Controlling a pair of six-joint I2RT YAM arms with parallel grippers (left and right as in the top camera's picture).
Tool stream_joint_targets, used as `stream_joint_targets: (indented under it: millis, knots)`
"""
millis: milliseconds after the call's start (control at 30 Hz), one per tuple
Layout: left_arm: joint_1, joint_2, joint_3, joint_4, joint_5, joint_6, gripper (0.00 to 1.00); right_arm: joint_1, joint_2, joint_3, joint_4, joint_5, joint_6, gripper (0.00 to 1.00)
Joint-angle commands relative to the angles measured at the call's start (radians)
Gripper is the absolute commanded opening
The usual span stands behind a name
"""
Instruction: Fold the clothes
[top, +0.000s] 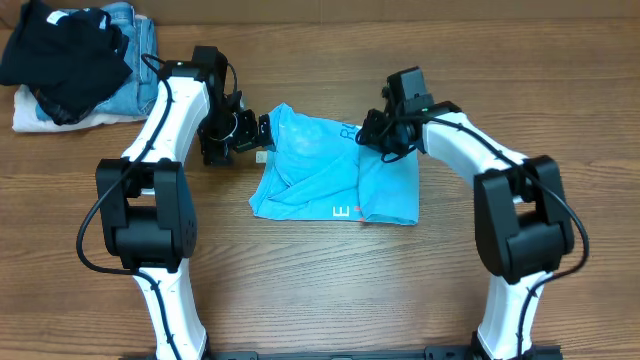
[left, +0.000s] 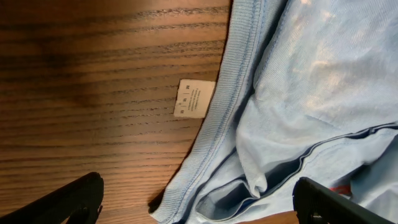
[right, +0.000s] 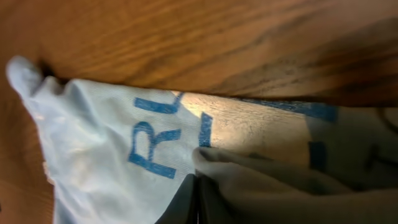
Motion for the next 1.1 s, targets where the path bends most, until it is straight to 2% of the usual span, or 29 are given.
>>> stream_joint_targets:
  millis: [0,167,367,500,633,767,900,1067]
  knots:
    - [-0.006,0.010,-0.017,0.000,-0.003,0.027,1.00,-0.039,0.005,0.000,-0.001,-0.065,-0.027,0.04]
    - [-0.006,0.010,-0.017,-0.002,-0.004,0.027,1.00,-0.118,-0.076,0.045,-0.078,-0.260,-0.136,0.04]
    - [-0.006,0.010,-0.017,-0.002,-0.004,0.027,1.00,-0.179,-0.274,0.066,-0.206,-0.301,-0.136,0.04]
    - [-0.006,0.010,-0.017,-0.002,-0.003,0.027,1.00,-0.182,-0.349,0.066,-0.299,-0.302,-0.230,0.06]
    - [-0.006,0.010,-0.017,-0.002,-0.003,0.027,1.00,-0.180,-0.327,0.034,-0.325,-0.328,-0.307,0.06]
    - [-0.006,0.010,-0.017,-0.003,-0.003,0.027,1.00,-0.181,-0.277,-0.054,-0.222,-0.502,-0.391,0.06]
    - [-0.006,0.010,-0.018,-0.004,-0.003,0.027,1.00,-0.181,-0.187,-0.133,-0.066,-0.636,-0.385,0.06]
    - [-0.006,0.010,-0.018,-0.021,-0.003,0.027,1.00,-0.182,-0.048,-0.146,-0.021,-0.641,-0.386,0.07]
